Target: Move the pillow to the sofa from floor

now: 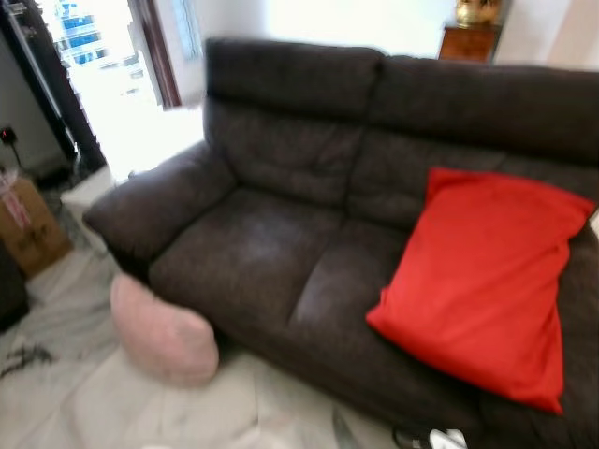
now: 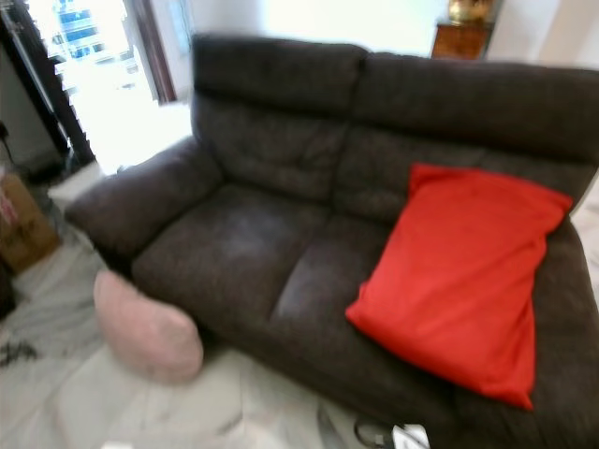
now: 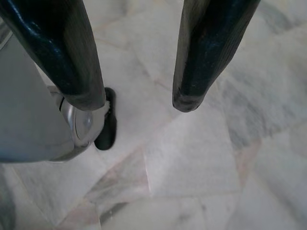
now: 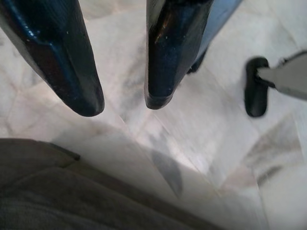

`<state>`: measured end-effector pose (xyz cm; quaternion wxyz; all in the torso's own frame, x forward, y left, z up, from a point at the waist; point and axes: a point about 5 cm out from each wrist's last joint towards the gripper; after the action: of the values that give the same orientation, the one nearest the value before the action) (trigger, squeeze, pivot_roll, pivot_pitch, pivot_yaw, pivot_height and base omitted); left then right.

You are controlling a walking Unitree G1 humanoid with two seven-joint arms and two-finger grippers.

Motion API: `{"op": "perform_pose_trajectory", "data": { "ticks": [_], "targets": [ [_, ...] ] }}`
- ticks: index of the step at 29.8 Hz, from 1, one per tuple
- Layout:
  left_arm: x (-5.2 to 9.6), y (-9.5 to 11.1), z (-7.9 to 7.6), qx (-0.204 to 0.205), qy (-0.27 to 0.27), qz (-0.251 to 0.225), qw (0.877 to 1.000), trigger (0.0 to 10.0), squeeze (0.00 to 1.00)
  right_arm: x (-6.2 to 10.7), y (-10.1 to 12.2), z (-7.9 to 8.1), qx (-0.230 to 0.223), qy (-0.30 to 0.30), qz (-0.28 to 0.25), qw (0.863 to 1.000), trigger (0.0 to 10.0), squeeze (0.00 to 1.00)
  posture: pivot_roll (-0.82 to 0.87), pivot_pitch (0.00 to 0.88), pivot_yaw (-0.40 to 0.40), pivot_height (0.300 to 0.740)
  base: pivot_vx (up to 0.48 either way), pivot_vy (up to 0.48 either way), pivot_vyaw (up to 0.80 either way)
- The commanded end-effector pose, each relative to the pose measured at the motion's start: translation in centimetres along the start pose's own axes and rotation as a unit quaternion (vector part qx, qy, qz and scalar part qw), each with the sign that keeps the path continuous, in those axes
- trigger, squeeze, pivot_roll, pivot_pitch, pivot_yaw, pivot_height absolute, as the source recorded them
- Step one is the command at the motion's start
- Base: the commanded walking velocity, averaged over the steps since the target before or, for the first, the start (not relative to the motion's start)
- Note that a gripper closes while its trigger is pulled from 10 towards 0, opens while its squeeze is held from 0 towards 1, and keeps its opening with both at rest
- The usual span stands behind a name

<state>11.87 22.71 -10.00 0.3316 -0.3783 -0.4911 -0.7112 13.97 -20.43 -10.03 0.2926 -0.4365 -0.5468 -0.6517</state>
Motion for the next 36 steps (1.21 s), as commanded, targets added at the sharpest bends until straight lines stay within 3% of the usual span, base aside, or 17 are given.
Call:
{"op": "perform_pose_trajectory", "data": {
  "ticks": [1,8,13,19,24,36],
  "targets": [
    [-0.2,0.7,-0.2,-0.012,-0.001,-0.004,1.0,10.0,0.0,0.1,-0.5,-0.8,-0.016,-0.017,0.003,1.0,10.0,0.0,0.09,0.0,-0.005,0.74,0.0,0.334,0.0],
    [-0.2,0.9,0.2,-0.014,0.005,-0.01,1.0,10.0,0.0,0.2,-0.5,-1.0,-0.024,-0.031,-0.001,0.999,10.0,0.0,0.09,0.0,-0.002,0.74,0.0,0.34,0.0],
    [0.0,0.6,2.3,-0.014,0.017,-0.013,1.0,10.0,0.0,0.2,-0.7,-1.2,-0.035,-0.057,-0.001,0.998,10.0,0.0,0.08,0.0,0.006,0.74,0.0,0.341,0.0],
    [0.4,-0.1,3.7,-0.016,0.021,-0.006,1.0,10.0,0.0,0.2,-0.9,-1.0,-0.044,-0.066,0.003,0.997,10.0,0.0,0.07,0.0,0.013,0.74,0.0,0.351,0.0],
    [0.4,-0.3,3.4,-0.022,0.016,-0.003,1.0,10.0,0.0,0.2,-1.4,-0.9,-0.071,-0.069,0.013,0.995,10.0,0.0,0.06,0.0,0.023,0.74,0.0,0.361,0.0],
    [-0.2,1.2,1.0,-0.045,0.002,-0.009,0.999,10.0,0.0,0.2,-1.7,-0.2,-0.07,-0.038,0.026,0.997,10.0,0.0,0.05,0.0,0.04,0.74,0.0,0.369,0.0]
  ]
}}
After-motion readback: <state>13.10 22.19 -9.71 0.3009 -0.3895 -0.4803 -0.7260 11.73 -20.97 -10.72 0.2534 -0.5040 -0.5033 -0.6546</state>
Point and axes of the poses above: a point about 5 cm out from each wrist's last joint towards the gripper, its own x axis pointing back from the gripper into the wrist, its own y axis along the axis of the wrist's last joint, z = x × y, and after that the axes turned 14 degrees about -x, right-handed
